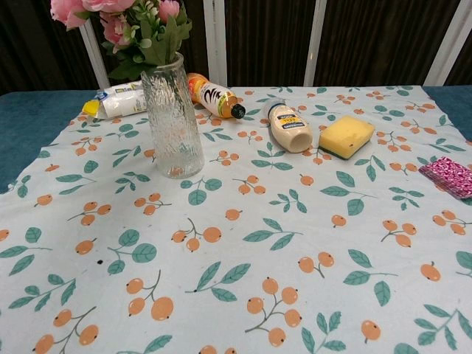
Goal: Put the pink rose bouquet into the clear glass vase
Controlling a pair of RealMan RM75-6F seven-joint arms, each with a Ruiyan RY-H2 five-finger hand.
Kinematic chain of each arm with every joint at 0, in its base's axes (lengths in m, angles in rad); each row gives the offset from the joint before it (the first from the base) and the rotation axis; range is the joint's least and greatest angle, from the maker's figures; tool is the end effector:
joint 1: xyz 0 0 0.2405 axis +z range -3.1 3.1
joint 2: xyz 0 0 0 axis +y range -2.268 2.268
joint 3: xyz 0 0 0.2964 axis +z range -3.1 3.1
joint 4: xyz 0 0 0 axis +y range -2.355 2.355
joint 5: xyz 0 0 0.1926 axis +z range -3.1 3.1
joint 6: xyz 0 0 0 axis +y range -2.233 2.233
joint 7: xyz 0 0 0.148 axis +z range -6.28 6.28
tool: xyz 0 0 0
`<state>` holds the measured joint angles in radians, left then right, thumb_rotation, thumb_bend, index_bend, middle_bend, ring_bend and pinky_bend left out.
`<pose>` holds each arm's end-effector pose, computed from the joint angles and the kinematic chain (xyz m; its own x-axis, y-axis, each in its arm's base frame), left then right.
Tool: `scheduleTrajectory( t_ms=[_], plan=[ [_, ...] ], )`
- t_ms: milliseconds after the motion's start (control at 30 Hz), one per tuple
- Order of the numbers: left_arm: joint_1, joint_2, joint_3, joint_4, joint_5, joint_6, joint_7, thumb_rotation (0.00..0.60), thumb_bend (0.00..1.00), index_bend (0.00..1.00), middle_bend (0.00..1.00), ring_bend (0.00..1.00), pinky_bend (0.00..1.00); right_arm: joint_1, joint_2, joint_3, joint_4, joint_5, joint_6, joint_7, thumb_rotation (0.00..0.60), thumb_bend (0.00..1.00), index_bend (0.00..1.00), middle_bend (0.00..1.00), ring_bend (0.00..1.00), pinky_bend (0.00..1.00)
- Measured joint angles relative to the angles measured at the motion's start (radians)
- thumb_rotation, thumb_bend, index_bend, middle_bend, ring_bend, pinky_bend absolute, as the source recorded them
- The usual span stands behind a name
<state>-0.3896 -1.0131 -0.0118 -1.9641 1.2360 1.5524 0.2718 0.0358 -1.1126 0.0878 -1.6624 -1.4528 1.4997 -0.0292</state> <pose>-0.2518 0.2570 0.2140 0.4079 -0.0666 0.9106 0.9109 -0.0382 -0.4108 -0.3427 -0.1763 0.2005 0.3771 0.0271 0.9258 -0.9242 0.0767 0.3742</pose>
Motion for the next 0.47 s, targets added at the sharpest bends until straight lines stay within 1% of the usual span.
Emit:
scheduleTrajectory(
  t_ms=[100,200,300,467],
  plan=[
    [0.102,-0.08,0.049,0.09,0.1,0.108,-0.014,0.6,0.21,0.2,0.13,0.0,0.04,0.0,-0.001,-0.007,0.011,-0.034,0.013,0.016,0.6,0.23,0.13,0.03,0.0,0.09],
    [0.157,-0.15,0.078,0.186,0.149,0.15,-0.046,0.6,0.21,0.2,0.13,0.0,0.04,-0.003,-0.001,-0.012,0.024,-0.057,0.033,0.039,0.6,0.23,0.13,0.03,0.0,0.09],
    [0.186,-0.195,0.092,0.256,0.182,0.168,-0.086,0.6,0.21,0.2,0.13,0.0,0.04,-0.006,-0.002,-0.013,0.035,-0.074,0.051,0.053,0.6,0.23,0.13,0.03,0.0,0.09],
    [0.206,-0.228,0.093,0.32,0.222,0.176,-0.147,0.6,0.21,0.2,0.13,0.0,0.04,-0.01,0.002,-0.013,0.035,-0.081,0.062,0.066,0.6,0.23,0.13,0.03,0.0,0.09]
  ],
)
